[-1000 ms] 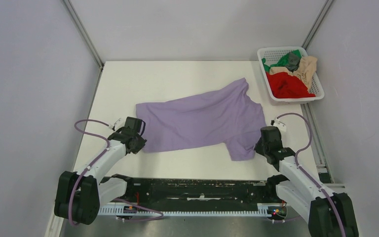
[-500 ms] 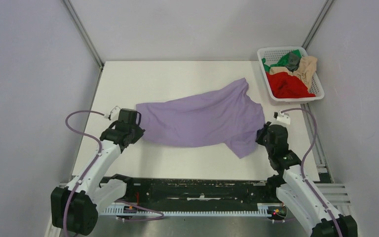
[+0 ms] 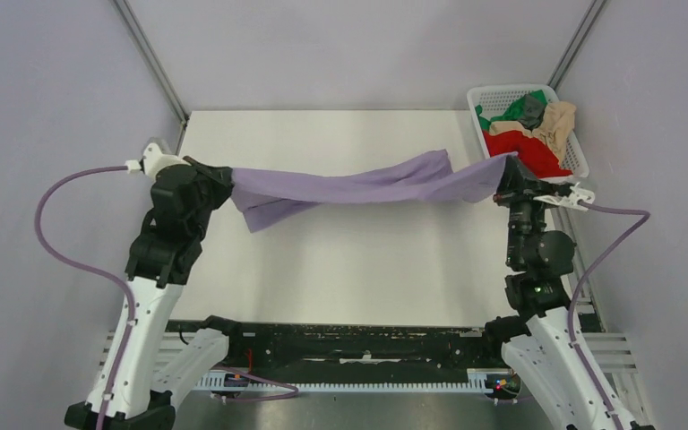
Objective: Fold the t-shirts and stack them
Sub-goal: Flatten out the tshirt
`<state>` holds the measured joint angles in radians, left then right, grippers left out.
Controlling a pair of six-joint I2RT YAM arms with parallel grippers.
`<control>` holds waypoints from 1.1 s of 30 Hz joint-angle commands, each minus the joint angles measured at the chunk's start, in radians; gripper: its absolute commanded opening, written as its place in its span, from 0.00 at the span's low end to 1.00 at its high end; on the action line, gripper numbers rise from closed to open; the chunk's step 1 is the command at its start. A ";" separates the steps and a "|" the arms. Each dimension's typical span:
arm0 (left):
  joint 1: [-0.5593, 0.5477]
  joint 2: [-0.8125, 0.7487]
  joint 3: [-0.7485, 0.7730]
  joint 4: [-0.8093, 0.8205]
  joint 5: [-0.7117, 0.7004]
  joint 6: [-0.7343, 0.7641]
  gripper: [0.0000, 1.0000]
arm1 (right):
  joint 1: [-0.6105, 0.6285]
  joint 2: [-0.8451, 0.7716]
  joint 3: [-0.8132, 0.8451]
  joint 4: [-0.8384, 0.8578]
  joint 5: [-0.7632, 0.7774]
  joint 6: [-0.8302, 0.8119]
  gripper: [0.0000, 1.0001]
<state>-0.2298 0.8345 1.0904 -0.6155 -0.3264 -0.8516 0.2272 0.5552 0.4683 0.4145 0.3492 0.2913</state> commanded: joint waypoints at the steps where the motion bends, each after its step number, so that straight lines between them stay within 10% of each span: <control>1: 0.000 -0.048 0.165 0.071 -0.074 0.090 0.02 | 0.003 0.043 0.197 0.208 0.014 -0.125 0.00; 26: 0.000 -0.152 0.698 -0.031 -0.008 0.253 0.02 | 0.003 0.262 1.194 -0.134 -0.187 -0.385 0.00; 33: 0.000 -0.114 0.697 -0.038 -0.034 0.256 0.02 | 0.003 0.308 1.199 -0.142 -0.149 -0.426 0.00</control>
<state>-0.2310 0.6987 1.7844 -0.6567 -0.3340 -0.6521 0.2291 0.7982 1.6810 0.3115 0.1680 -0.0826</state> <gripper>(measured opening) 0.042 0.008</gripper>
